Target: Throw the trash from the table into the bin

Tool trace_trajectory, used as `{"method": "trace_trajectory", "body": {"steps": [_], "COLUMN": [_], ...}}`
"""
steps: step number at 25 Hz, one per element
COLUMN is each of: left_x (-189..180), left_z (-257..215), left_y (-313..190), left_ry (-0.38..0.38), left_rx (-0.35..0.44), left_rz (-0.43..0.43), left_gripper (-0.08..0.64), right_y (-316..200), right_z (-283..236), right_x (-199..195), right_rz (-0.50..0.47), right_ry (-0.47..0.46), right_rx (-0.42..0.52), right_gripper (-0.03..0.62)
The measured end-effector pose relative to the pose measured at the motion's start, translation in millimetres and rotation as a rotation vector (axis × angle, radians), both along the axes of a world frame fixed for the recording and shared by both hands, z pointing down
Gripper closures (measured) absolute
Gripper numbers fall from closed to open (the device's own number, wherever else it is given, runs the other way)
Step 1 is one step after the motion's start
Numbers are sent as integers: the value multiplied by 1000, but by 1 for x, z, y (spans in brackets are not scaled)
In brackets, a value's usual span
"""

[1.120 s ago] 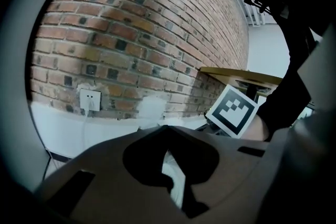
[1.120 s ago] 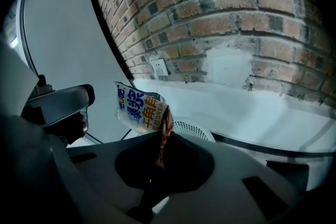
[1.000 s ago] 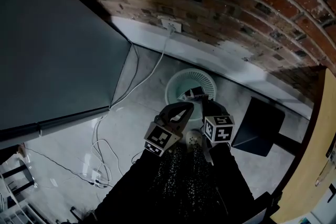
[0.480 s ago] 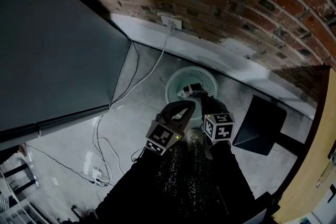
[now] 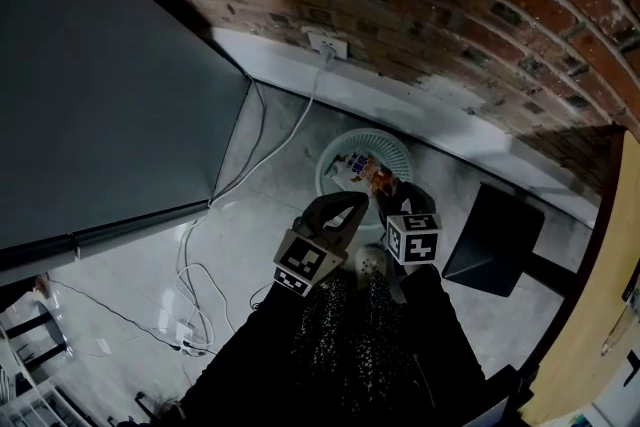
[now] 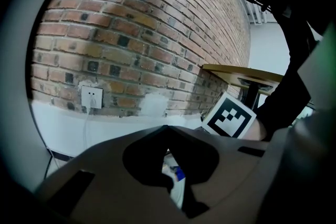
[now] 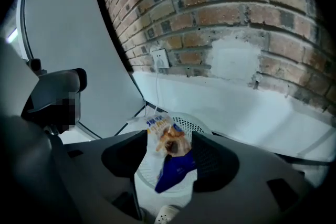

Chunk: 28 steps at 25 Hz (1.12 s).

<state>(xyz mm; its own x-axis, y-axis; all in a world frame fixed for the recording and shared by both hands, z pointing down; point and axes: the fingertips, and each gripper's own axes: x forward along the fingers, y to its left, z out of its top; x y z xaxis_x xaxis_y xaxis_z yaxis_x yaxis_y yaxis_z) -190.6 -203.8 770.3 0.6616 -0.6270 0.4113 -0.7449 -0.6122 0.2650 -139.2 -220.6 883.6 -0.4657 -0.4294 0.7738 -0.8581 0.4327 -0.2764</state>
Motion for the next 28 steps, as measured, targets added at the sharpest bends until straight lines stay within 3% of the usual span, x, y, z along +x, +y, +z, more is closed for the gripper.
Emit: {"method": "trace_trajectory", "body": {"steps": [5, 10, 20, 28], "left_x": [-4, -2, 2, 21], "left_z": [-6, -28, -98, -177], "left_y": [1, 2, 11, 22], "left_ry": [-3, -5, -12, 21], "left_rx": [-1, 16, 63, 120], "left_rz": [-2, 9, 42, 83], "left_gripper": [555, 555, 555, 555], "right_y": [-1, -6, 0, 7], "right_z": [-7, -39, -125, -218], "right_x": [7, 9, 10, 31], "right_rz": [31, 56, 2, 17], "right_ry": [-3, -71, -148, -152], "right_rx": [0, 36, 97, 216], "right_gripper": [345, 345, 351, 496]}}
